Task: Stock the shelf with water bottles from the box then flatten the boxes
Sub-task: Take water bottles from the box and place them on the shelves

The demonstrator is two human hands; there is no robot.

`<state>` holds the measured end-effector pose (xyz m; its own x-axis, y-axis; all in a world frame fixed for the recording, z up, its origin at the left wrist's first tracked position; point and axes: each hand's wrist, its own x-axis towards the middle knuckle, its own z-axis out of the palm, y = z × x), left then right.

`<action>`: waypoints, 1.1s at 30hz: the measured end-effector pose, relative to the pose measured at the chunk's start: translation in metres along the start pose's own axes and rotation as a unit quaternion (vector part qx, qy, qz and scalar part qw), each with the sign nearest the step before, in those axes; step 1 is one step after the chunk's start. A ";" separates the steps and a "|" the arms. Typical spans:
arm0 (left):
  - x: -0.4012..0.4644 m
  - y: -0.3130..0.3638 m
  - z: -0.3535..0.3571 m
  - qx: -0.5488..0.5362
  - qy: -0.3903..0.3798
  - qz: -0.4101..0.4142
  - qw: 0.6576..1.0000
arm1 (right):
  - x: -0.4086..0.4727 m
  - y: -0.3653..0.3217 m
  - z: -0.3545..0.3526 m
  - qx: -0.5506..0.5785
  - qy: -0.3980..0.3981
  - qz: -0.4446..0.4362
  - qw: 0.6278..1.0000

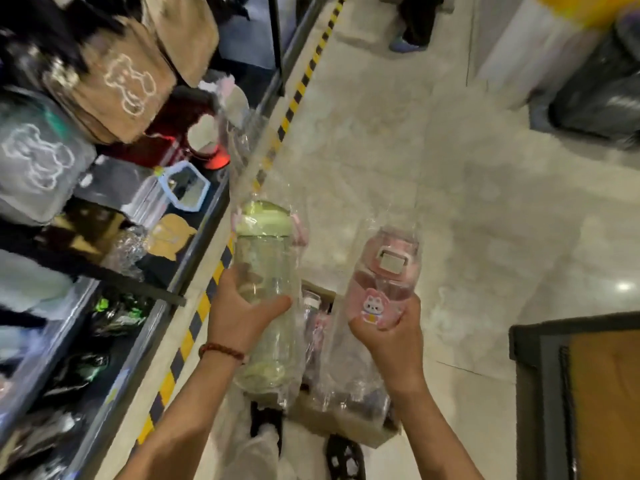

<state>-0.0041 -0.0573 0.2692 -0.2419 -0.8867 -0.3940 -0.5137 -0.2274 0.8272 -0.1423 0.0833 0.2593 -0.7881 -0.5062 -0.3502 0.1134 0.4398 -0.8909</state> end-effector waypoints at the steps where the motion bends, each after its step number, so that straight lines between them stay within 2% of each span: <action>1: -0.012 0.012 -0.010 -0.011 0.013 0.009 1.000 | -0.008 -0.013 -0.006 -0.002 -0.015 -0.021 1.000; 7: -0.109 0.047 -0.064 -0.065 0.115 0.055 0.990 | -0.060 -0.062 -0.037 0.006 -0.118 -0.087 0.989; 13: -0.218 0.023 -0.114 -0.118 0.249 0.041 0.960 | -0.119 -0.080 -0.023 -0.021 -0.254 -0.128 0.958; 19: -0.313 -0.023 -0.168 -0.135 0.403 -0.017 0.905 | -0.186 -0.097 0.033 -0.092 -0.377 -0.211 0.897; 24: -0.385 -0.073 -0.213 -0.177 0.517 -0.063 0.835 | -0.276 -0.097 0.076 -0.114 -0.486 -0.230 0.835; 30: -0.465 -0.134 -0.260 -0.200 0.590 -0.086 0.778 | -0.393 -0.064 0.114 -0.130 -0.571 -0.242 0.774; 33: -0.507 -0.171 -0.287 -0.217 0.607 -0.106 0.757 | -0.453 -0.042 0.132 -0.141 -0.591 -0.241 0.756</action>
<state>0.4426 0.3157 0.4421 0.8785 -0.4682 -0.0951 -0.0532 -0.2937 0.9544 0.2895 0.1963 0.4175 0.4149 -0.8946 -0.1660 -0.2788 0.0486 -0.9591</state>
